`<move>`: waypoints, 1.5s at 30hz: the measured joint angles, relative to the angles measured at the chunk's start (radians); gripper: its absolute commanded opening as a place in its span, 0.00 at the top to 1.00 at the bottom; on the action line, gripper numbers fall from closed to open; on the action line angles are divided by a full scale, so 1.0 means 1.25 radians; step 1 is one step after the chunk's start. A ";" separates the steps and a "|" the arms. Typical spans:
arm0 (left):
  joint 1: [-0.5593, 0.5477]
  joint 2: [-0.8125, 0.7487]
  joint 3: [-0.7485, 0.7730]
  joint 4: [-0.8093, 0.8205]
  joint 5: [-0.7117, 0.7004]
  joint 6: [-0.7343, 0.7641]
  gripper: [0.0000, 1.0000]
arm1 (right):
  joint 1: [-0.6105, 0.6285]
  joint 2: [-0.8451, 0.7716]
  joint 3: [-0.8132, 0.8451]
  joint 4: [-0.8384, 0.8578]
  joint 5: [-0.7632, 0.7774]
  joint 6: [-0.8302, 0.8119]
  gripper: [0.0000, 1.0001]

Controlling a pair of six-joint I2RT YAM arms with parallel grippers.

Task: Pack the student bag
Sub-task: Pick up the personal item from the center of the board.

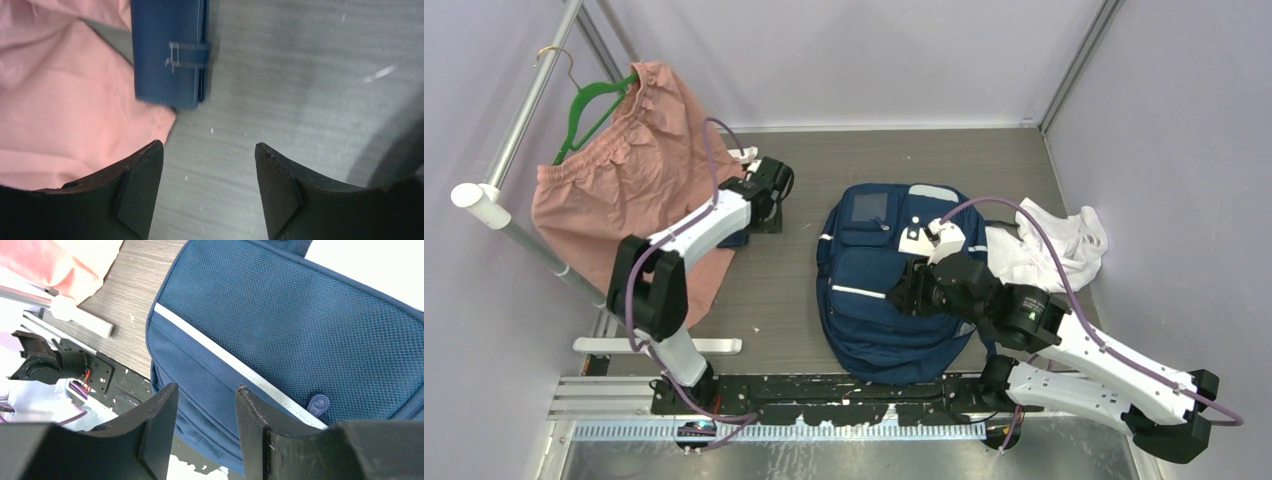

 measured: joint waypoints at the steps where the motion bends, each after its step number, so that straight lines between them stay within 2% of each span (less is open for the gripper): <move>1: 0.002 0.025 0.022 0.002 -0.008 0.005 0.29 | 0.000 -0.009 -0.002 0.001 0.003 0.001 0.48; 8: 0.024 0.235 0.216 -0.024 -0.116 0.060 0.38 | 0.000 -0.020 -0.008 0.002 0.007 0.001 0.47; 14: 0.038 0.378 0.324 -0.074 -0.189 0.090 0.43 | 0.000 -0.020 -0.008 0.003 0.006 0.000 0.47; 20: 0.056 0.475 0.406 -0.119 -0.240 0.105 0.44 | 0.000 -0.020 -0.013 0.003 0.005 0.000 0.47; 24: 0.071 0.521 0.457 -0.151 -0.249 0.111 0.50 | 0.000 -0.020 -0.016 0.005 0.003 0.000 0.47; 26: 0.079 0.534 0.477 -0.163 -0.247 0.114 0.57 | 0.000 -0.020 -0.019 0.008 0.003 0.001 0.47; 29: 0.088 0.538 0.479 -0.168 -0.234 0.112 0.77 | 0.000 -0.020 -0.024 0.009 0.002 0.001 0.47; 33: 0.091 0.546 0.479 -0.181 -0.240 0.106 0.86 | 0.000 -0.019 -0.030 0.016 -0.002 0.002 0.48; 36: 0.089 0.545 0.480 -0.188 -0.244 0.100 1.00 | 0.000 -0.015 -0.032 0.021 -0.003 0.002 0.49; 41: 0.078 0.507 0.463 -0.197 -0.225 0.074 1.00 | 0.000 -0.003 -0.036 0.030 -0.006 0.002 0.50; 45: 0.038 0.405 0.407 -0.199 -0.207 0.043 1.00 | 0.000 0.013 -0.043 0.051 -0.016 0.002 0.51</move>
